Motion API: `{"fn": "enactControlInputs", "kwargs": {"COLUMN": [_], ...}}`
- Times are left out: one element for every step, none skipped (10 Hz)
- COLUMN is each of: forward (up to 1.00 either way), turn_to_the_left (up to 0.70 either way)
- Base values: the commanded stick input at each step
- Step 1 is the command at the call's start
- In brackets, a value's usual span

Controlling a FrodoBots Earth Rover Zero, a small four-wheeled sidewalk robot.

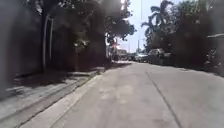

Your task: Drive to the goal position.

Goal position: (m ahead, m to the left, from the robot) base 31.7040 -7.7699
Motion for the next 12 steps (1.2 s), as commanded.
{"fn": "enactControlInputs", "kwargs": {"forward": [1.0, 1.0, 1.0, 1.0, 1.0, 1.0, 1.0, 1.0, 1.0, 1.0, 1.0, 1.0], "turn_to_the_left": [-0.19, -0.36, -0.37, -0.33, -0.13, 0.01, 0.02, 0.02, 0.02, 0.02, 0.02, 0.02]}}
